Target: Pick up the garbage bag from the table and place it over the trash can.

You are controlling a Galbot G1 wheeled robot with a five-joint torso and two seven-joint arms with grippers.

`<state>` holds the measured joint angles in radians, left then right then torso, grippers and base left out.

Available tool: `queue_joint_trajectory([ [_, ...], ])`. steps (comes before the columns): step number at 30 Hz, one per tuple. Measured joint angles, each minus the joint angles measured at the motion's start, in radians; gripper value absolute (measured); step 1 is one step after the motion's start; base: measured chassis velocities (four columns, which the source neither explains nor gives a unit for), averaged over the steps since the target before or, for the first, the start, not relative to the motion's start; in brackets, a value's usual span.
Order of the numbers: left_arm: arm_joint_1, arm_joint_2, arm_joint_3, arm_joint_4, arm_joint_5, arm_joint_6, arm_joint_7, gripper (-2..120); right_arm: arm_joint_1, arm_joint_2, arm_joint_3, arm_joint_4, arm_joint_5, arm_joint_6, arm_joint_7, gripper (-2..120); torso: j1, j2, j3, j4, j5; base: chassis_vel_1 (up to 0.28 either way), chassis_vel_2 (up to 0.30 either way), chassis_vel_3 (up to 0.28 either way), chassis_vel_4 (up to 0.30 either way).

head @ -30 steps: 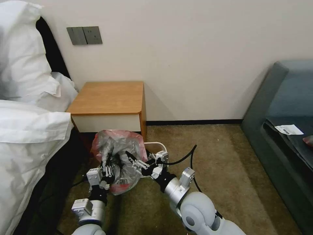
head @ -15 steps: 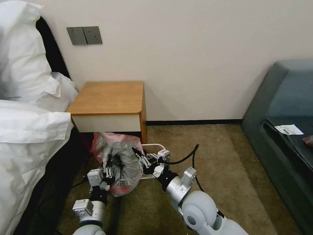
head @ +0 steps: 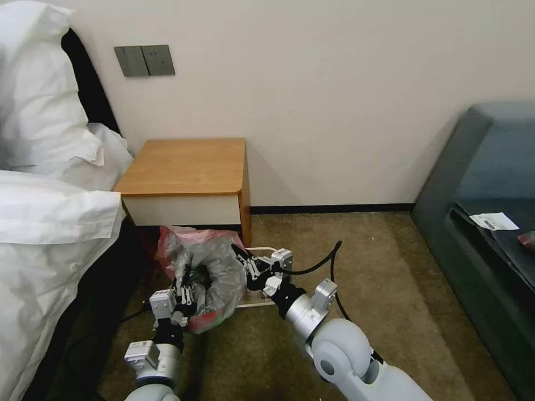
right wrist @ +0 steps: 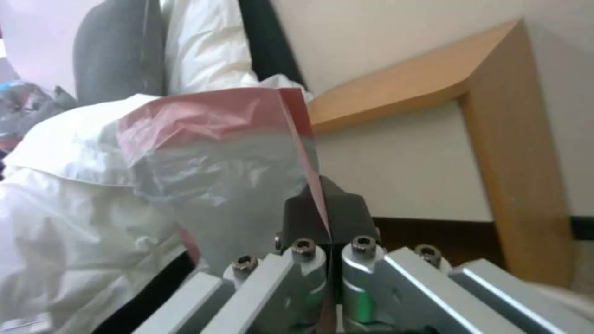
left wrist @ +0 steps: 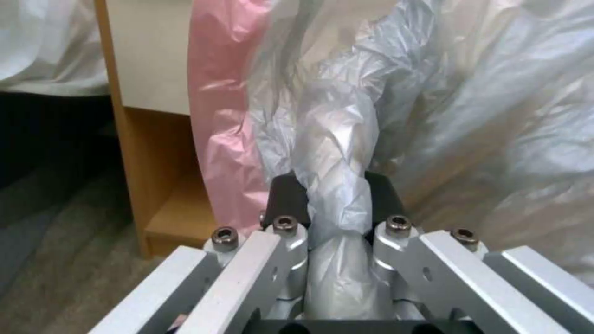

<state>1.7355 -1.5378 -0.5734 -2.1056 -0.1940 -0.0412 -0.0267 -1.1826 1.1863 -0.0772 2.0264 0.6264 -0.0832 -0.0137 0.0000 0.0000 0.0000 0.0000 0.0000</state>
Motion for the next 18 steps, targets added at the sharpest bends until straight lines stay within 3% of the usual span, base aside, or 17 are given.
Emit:
queue_joint_trajectory([
  [10,0.019,0.011,-0.008,-0.014,-0.014,-0.013,0.008,9,-0.007,-0.054,0.05,0.001,-0.002,0.037,0.0,0,0.0,0.0,0.0,0.0,0.0,0.0,0.0,0.0,0.0],
  [18,0.038,0.032,-0.023,-0.059,-0.098,-0.012,0.025,9,-0.029,-0.108,0.094,0.006,-0.004,0.067,0.005,0,0.0,0.0,0.0,0.0,0.0002,0.0,0.0,0.0,0.0],
])
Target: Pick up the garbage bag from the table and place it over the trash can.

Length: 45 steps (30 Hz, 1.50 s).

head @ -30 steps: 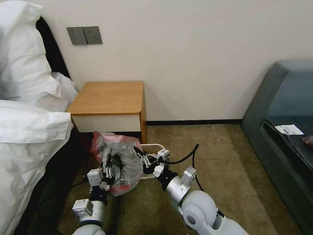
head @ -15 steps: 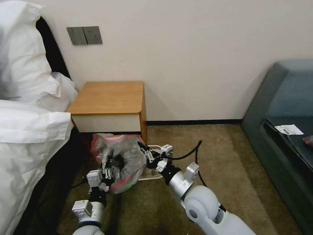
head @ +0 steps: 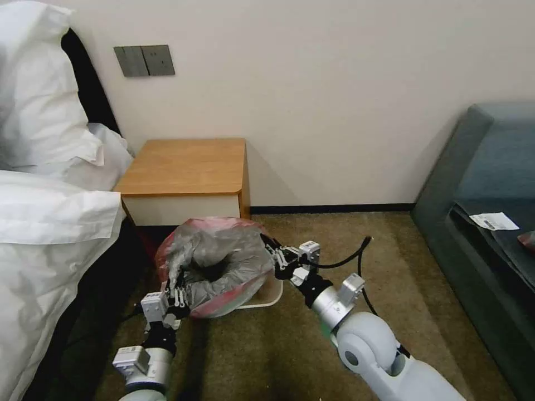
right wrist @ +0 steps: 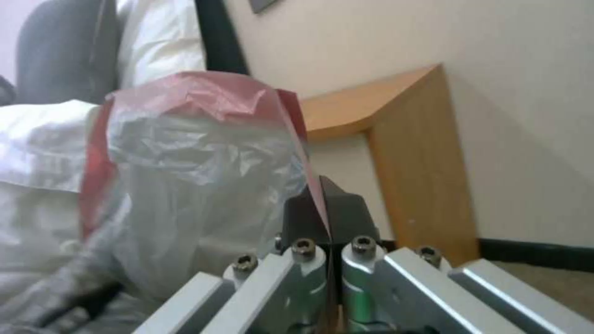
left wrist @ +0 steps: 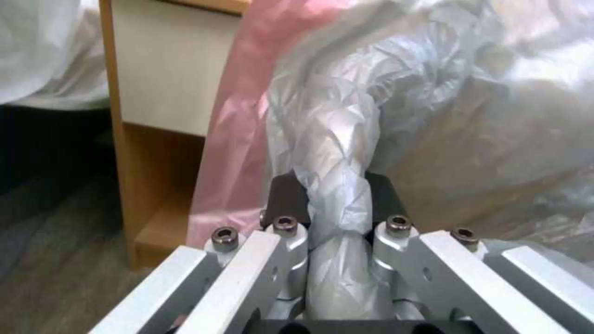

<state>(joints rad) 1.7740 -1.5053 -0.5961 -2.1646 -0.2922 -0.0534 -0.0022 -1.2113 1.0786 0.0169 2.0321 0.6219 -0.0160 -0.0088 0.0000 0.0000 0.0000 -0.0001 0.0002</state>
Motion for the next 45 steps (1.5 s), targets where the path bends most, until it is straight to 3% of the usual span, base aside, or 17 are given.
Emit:
queue_joint_trajectory([
  [14,0.023,0.022,-0.011,-0.048,-0.091,0.001,0.024,9,-0.014,-0.057,0.07,-0.008,0.006,0.017,0.01,0,0.0,0.0,0.0,0.0001,-0.0002,0.0,0.0,0.0,0.0],
  [30,-0.008,0.012,-0.011,-0.105,-0.29,0.048,-0.019,9,-0.087,-0.064,0.062,-0.008,-0.04,0.051,-0.009,0,0.0,0.0,0.0,0.0,-0.0001,0.0,0.0,0.0,0.0],
  [38,-0.026,-0.004,-0.008,-0.106,-0.33,0.073,-0.062,9,-0.117,-0.052,0.046,0.001,-0.1,0.074,-0.018,0,0.0,0.0,0.0,0.0,-0.0002,0.0,0.0,0.0,0.0],
  [45,-0.009,-0.004,0.018,-0.14,-0.367,0.097,-0.075,9,-0.111,-0.002,0.031,-0.059,-0.269,0.139,0.002,0,0.0,0.0,0.0,0.0,-0.0002,0.0,0.0,0.0,0.0],
])
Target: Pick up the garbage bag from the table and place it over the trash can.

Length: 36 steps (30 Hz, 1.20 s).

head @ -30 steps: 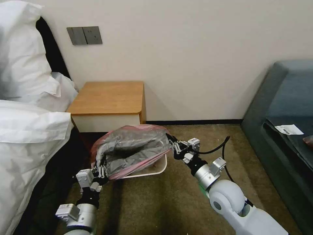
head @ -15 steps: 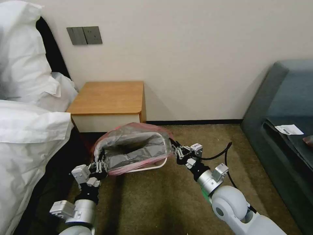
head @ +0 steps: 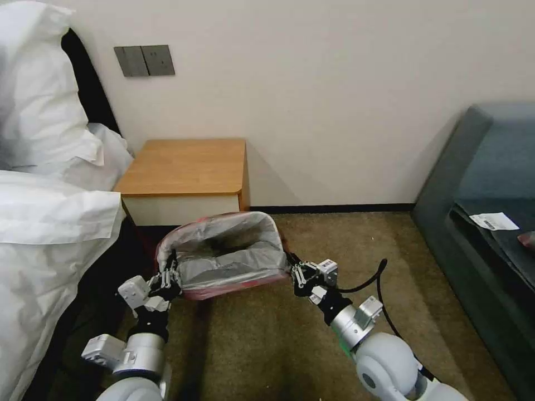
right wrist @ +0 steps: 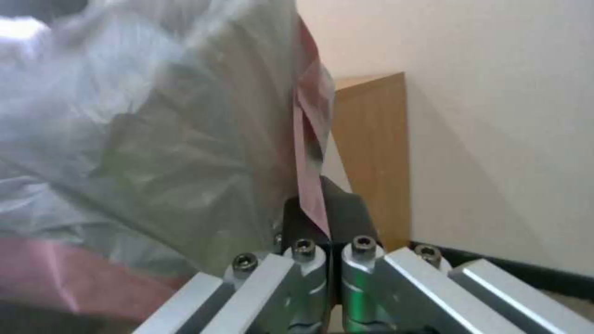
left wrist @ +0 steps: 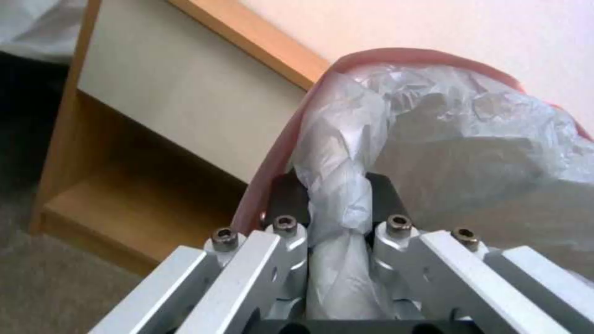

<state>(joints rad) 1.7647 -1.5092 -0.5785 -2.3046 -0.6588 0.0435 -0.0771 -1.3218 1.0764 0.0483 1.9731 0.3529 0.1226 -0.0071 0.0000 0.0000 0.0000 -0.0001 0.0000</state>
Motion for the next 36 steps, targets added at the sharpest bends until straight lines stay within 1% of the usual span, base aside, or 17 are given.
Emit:
queue_joint_trajectory([
  [2,0.004,0.001,0.003,-0.005,-0.005,0.005,-0.001,9,0.002,0.006,-0.001,-0.013,-0.026,0.009,0.005,0,0.0,0.0,0.0,0.0001,0.0,0.0,0.0,0.0,0.0],
  [5,0.016,0.005,0.015,-0.026,-0.026,0.03,-0.006,9,0.015,0.026,0.001,-0.062,-0.135,0.047,0.025,0,0.0,0.0,0.0,0.0,0.0001,0.0,0.0,0.0,0.0],
  [6,0.016,0.005,0.015,-0.026,-0.026,0.03,-0.006,9,0.015,0.026,0.001,-0.062,-0.135,0.047,0.025,0,0.0,0.0,0.0,0.0,0.0001,0.0,0.0,0.0,0.0],
  [9,0.02,0.005,0.024,-0.038,-0.041,0.055,-0.012,9,0.029,0.043,0.007,-0.108,-0.259,0.075,0.053,0,0.0,0.0,0.0,0.0,0.0,0.0,0.0,0.0,0.0],
  [10,0.02,0.005,0.024,-0.038,-0.041,0.055,-0.012,9,0.029,0.043,0.007,-0.108,-0.259,0.075,0.053,0,0.0,0.0,0.0,0.0,0.0,0.0,0.0,0.0,0.0],
  [13,0.025,0.006,0.037,-0.042,-0.048,0.065,-0.016,9,0.039,0.056,0.01,-0.142,-0.338,0.094,0.077,0,0.0,0.0,0.0,0.0,0.0,0.0,0.0,0.0,0.0],
  [25,0.041,0.002,0.078,-0.052,-0.047,0.067,-0.017,9,0.069,0.096,0.018,-0.235,-0.503,0.128,0.137,0,0.0,0.0,0.0,0.0,0.0,0.0,0.0,0.0,0.0],
  [36,0.041,0.003,0.082,-0.054,-0.05,0.068,-0.016,9,0.077,0.101,0.028,-0.282,-0.547,0.133,0.157,0,0.0,0.0,0.0,0.0001,0.0,0.0,0.0,0.0,0.0],
])
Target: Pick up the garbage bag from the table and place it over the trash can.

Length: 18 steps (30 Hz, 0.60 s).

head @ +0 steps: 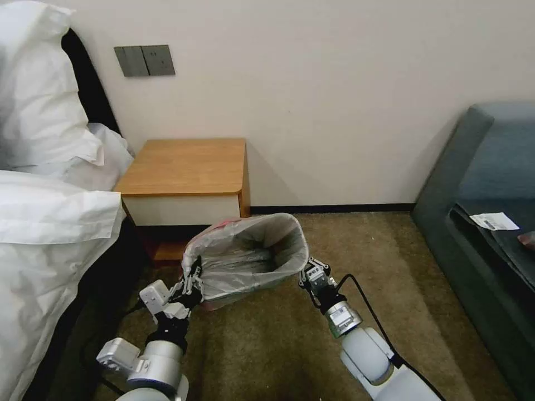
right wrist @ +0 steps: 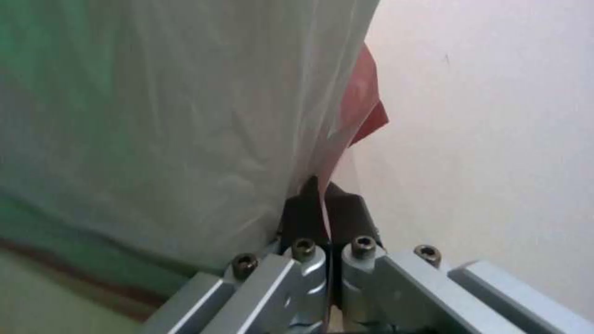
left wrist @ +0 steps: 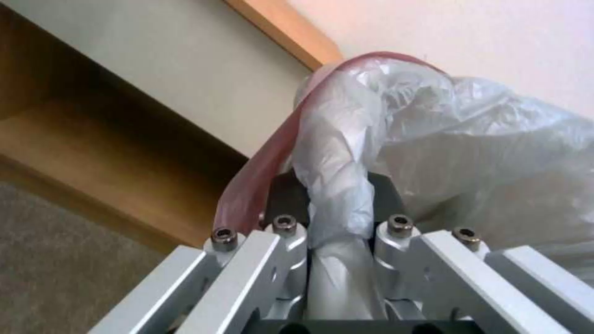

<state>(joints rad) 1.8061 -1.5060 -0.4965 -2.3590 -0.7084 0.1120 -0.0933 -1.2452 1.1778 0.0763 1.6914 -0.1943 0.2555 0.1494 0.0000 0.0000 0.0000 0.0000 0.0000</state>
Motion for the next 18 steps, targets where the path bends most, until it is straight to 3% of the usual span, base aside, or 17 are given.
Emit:
queue_joint_trajectory([
  [14,-0.007,0.005,-0.016,-0.004,-0.018,0.006,-0.003,9,0.004,0.011,0.01,-0.031,-0.044,0.01,0.025,0,0.0,0.0,0.0,0.0,0.0,0.0,0.0,0.0,0.0],
  [18,-0.023,0.002,-0.045,0.003,-0.025,0.007,-0.007,9,-0.014,0.012,0.021,-0.011,-0.057,0.005,0.039,14,0.0,0.0,0.0,0.0,0.0,0.0,0.0,0.0,0.0],
])
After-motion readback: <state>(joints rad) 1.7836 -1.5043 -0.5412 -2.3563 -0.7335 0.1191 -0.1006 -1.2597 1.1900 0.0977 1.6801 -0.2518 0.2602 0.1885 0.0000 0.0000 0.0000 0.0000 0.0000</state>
